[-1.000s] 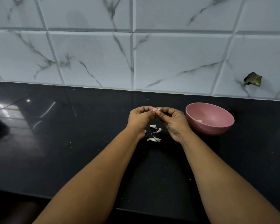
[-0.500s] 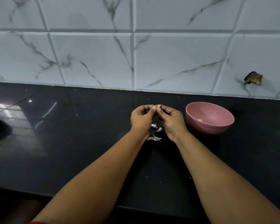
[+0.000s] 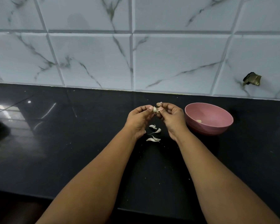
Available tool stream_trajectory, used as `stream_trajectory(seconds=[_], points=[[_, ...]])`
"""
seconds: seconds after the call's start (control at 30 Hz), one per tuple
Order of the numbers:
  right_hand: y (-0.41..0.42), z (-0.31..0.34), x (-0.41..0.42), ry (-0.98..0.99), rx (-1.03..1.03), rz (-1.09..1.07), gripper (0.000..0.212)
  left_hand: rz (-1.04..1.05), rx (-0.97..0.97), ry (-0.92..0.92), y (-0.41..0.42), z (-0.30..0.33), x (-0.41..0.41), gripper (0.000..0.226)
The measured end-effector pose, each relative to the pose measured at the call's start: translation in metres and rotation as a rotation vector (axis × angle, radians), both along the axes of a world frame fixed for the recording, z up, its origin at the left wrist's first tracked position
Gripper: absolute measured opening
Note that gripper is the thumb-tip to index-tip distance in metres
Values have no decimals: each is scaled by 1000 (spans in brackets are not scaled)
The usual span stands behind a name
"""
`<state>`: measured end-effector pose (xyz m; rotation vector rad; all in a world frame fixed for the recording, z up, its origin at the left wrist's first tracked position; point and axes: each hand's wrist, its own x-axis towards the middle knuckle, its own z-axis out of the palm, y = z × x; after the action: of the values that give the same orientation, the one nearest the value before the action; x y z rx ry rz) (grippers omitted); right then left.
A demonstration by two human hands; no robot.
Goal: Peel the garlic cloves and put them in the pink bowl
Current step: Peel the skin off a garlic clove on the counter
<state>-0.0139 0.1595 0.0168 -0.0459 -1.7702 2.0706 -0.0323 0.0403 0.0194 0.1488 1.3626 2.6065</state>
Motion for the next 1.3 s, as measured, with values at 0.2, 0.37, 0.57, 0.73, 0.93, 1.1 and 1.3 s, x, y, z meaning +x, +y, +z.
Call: stream_trajectory(seconds=[0.2,0.37,0.57,0.73,0.93,1.1,1.3], points=[[4,-3,-1,-1,418,-181,24,-5,-37,-9,-5,-1,-7,15],[10,-2,3,79,595,-295,7,4,-81,-12,-5,1,-7,17],[3,-6,0,113,552,-159,13,2,-79,17,-3,0,-5,13],[3,-9,-1,106,517,-120,6,30,-212,57,-5,-3,-8,11],[3,-5,1,39,144,-55,14,-17,-309,222,-8,-2,-4,12],[0,-2,5,23,-4,52,11,26,-335,255,-12,-1,-5,12],[2,-6,3,86,173,96,18,93,-533,397,-17,4,-4,7]])
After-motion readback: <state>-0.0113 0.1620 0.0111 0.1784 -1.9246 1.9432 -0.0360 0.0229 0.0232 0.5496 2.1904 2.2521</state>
